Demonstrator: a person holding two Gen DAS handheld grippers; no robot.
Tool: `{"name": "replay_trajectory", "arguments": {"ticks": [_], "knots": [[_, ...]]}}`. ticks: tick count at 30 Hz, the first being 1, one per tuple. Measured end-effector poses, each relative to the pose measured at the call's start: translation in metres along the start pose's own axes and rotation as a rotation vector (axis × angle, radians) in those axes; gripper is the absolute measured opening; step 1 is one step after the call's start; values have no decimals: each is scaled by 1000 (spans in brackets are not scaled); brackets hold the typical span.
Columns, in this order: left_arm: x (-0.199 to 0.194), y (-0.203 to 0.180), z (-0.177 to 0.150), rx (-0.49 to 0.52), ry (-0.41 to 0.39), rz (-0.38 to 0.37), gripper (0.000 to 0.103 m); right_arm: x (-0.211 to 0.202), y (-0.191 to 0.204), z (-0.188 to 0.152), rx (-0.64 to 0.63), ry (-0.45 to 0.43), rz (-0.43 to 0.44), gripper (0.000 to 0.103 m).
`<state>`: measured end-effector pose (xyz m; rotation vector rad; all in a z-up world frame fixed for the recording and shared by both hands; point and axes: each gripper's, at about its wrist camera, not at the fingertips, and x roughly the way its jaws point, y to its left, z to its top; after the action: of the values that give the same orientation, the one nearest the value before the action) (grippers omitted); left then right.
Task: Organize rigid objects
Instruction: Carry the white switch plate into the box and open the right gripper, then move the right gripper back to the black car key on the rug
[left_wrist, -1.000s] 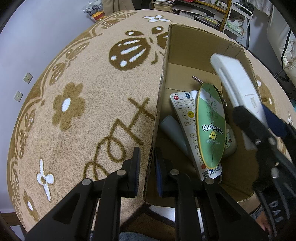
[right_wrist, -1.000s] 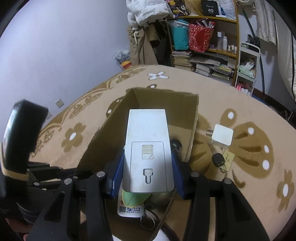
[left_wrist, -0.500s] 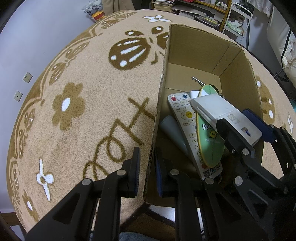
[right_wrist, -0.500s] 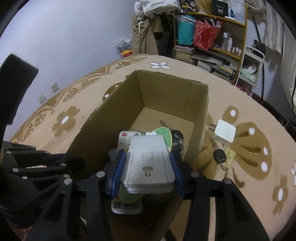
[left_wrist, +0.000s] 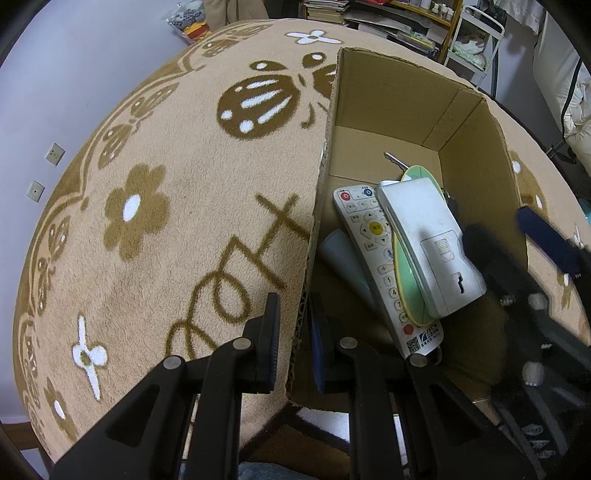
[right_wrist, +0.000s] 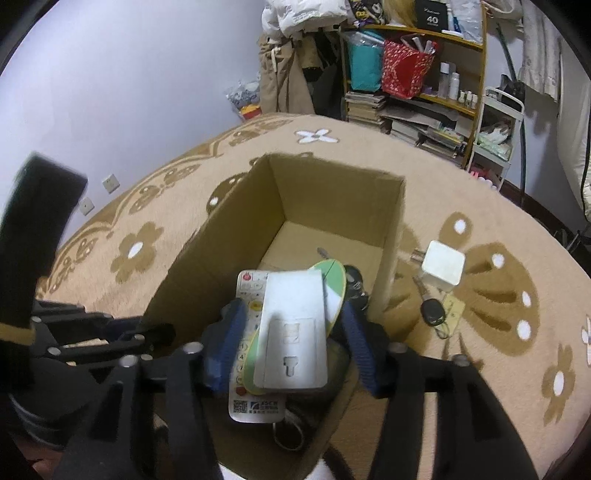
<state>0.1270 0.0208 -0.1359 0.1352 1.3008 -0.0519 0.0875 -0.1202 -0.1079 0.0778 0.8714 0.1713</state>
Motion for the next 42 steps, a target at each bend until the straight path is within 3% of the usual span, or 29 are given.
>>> {"name": "replay_trajectory", "arguments": {"ticks": [3, 5, 8, 29, 42], "knots": [[0, 0, 0, 1, 0, 1, 15, -10, -10, 6, 20, -45, -20, 80], [0, -1, 0, 2, 0, 1, 15, -15, -20, 9, 43, -67, -46, 92], [0, -1, 0, 1, 0, 1, 15, -17, -34, 13, 73, -78, -73, 98], [0, 0, 0, 0, 1, -2, 15, 19, -133, 5, 270, -6, -199, 99], [3, -1, 1, 15, 7, 9, 15, 60, -155, 0, 322, 43, -180, 99]]}}
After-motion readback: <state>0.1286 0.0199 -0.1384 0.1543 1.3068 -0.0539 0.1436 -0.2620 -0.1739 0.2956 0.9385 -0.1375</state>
